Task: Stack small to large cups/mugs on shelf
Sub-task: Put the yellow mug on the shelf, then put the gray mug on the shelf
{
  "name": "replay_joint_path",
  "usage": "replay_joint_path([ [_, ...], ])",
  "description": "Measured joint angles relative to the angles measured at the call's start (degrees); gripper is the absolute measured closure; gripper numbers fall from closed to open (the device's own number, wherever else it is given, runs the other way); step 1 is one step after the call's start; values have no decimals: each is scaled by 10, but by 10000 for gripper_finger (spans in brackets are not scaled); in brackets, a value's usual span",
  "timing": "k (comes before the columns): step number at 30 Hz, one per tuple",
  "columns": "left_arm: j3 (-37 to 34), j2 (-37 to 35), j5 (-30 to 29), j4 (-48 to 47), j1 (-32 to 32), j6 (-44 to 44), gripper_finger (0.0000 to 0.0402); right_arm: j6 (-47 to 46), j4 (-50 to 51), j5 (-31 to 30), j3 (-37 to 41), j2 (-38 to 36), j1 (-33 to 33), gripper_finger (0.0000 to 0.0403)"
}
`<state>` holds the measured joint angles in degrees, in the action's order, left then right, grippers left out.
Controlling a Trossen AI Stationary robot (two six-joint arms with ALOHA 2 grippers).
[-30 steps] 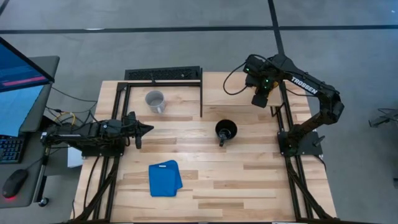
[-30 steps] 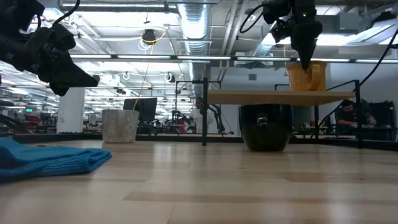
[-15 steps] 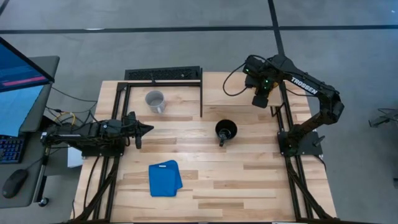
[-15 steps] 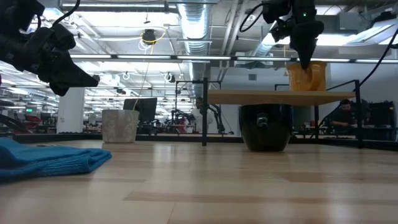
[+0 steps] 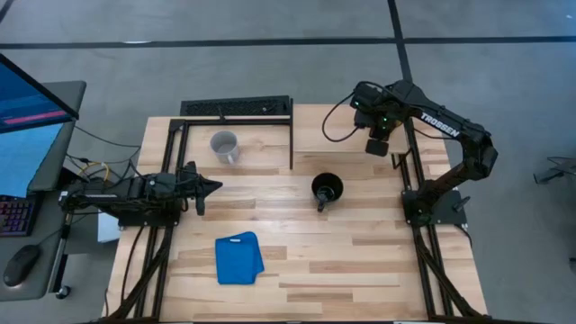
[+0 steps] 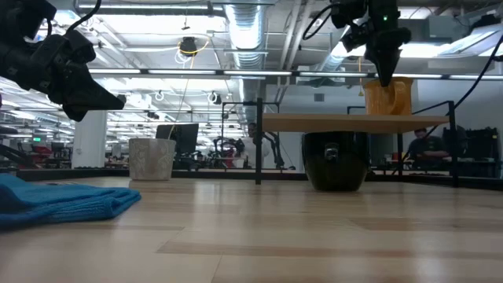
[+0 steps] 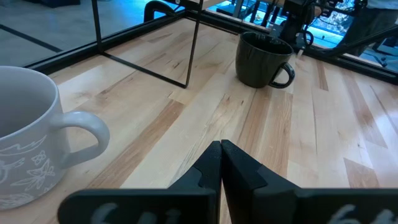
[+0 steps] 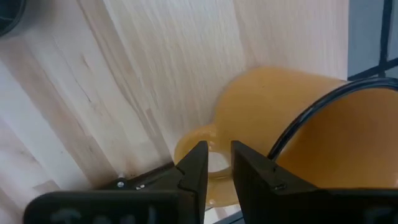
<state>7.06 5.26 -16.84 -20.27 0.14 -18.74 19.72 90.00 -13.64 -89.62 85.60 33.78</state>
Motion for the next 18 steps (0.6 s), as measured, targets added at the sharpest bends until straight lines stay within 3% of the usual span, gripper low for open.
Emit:
replay_joint_path([
  [13,0,0,0,0,0,-6,401,-28,0,0,0,0,0,310],
  [18,0,0,1,0,0,-7,401,-18,0,33,0,0,-17,310],
])
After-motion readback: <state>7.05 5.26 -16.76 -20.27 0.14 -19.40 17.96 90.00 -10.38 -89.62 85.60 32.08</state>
